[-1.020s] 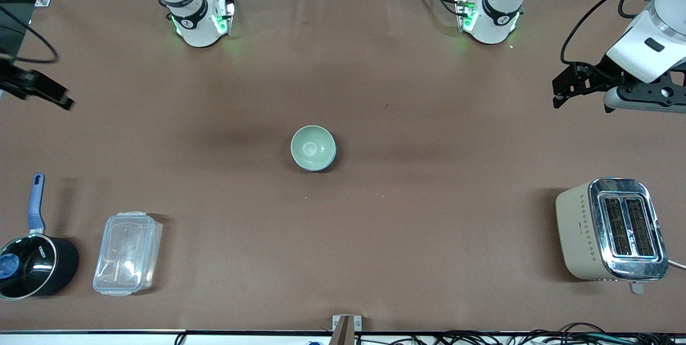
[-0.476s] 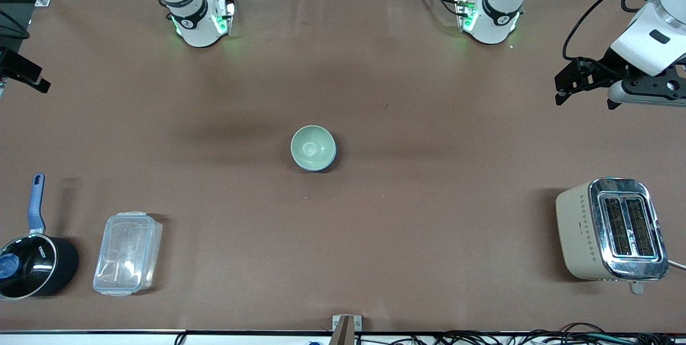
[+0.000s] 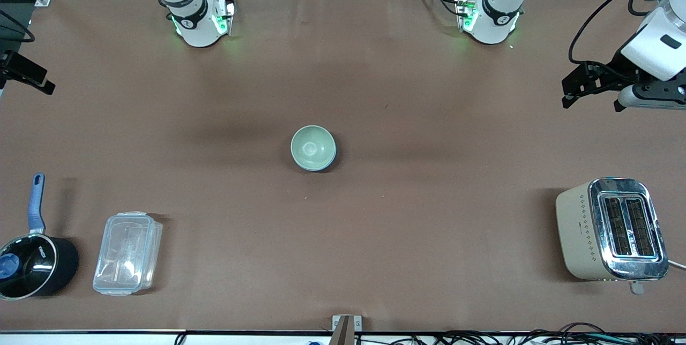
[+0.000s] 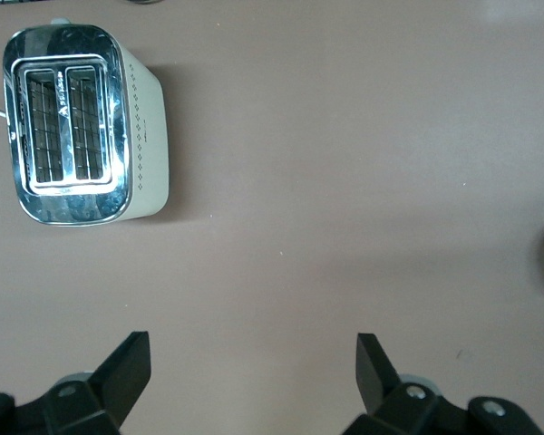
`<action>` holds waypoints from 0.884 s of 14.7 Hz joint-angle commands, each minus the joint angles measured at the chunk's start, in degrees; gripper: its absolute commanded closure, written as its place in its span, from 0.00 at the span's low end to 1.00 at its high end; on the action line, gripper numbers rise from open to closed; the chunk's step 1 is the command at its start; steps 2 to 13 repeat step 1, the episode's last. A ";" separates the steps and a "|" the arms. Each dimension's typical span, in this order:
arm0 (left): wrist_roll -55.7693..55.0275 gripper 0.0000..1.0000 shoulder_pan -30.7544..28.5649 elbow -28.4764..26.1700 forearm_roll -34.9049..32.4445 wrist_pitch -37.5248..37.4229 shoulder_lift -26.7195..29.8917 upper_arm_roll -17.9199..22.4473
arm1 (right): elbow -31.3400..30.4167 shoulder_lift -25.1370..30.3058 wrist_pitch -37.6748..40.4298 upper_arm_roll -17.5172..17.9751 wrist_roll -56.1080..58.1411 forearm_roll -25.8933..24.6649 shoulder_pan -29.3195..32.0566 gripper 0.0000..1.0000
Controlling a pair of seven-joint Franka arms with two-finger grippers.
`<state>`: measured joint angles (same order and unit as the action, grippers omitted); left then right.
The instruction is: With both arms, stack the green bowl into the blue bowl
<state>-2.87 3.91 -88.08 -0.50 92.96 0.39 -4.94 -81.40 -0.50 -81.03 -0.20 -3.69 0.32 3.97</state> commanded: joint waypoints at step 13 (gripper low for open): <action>-0.03 0.00 -0.39 2.39 -0.03 -1.82 -0.83 0.01 | 0.54 -0.03 0.69 0.46 0.53 0.30 0.51 0.00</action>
